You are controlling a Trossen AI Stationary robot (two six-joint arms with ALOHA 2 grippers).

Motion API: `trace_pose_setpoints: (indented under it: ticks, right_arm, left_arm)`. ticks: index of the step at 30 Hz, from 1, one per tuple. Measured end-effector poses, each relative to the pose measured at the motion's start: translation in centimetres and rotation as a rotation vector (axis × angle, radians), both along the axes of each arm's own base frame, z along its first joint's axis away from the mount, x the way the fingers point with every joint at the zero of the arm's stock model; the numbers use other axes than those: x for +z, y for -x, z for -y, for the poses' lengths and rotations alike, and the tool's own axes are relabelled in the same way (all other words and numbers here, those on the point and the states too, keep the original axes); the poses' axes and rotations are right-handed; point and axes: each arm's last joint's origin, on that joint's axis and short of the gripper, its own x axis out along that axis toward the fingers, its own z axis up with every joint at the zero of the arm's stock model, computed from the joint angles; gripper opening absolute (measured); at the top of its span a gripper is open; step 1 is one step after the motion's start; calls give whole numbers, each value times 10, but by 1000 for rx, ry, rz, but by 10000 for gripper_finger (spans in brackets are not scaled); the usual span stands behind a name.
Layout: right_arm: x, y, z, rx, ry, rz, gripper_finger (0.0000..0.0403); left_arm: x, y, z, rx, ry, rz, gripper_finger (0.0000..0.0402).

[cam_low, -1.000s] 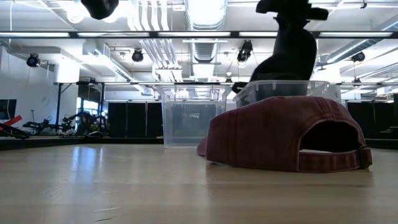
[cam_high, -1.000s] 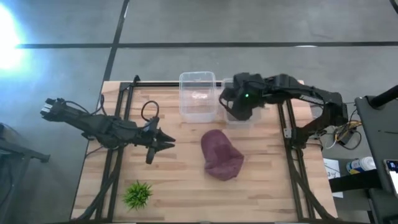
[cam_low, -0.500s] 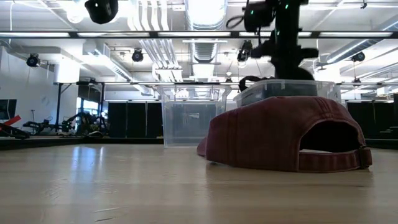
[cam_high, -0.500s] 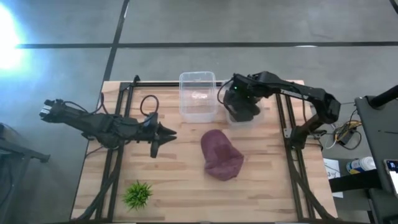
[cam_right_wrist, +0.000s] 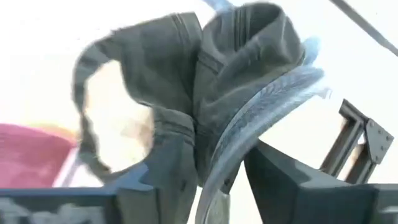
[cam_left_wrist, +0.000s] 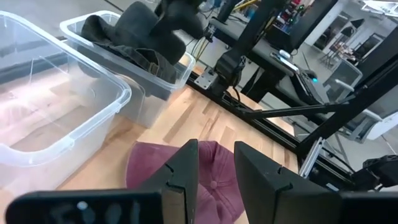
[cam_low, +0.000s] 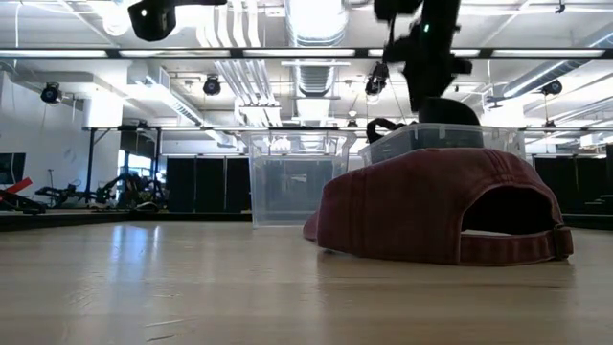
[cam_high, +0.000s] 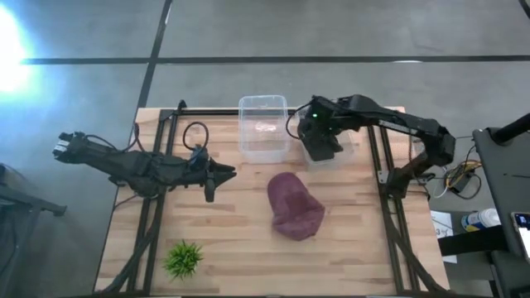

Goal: Pick & Place hat
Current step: Put the black cap into the right transparent bin, then put the red cap into the left transparent bin

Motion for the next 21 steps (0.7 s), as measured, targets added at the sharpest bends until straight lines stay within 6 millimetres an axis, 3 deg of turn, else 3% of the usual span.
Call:
trace_pose_setpoints:
  ticks: [6,10,15,21]
  right_arm:
    - [42,26,-40,103,6,178,217]
    - [50,42,-80,111,-104,262,229]
    - [32,50,-128,88,-224,214,231]
    - [-3,45,-180,143,-333,201,231]
  left_arm:
    - [-13,-15,2,12,6,-61,96]
    - [-30,-33,2,23,-29,-148,96]
    - [-54,-57,-3,42,-41,-235,96]
    - [-79,-85,3,-89,-29,-271,96]
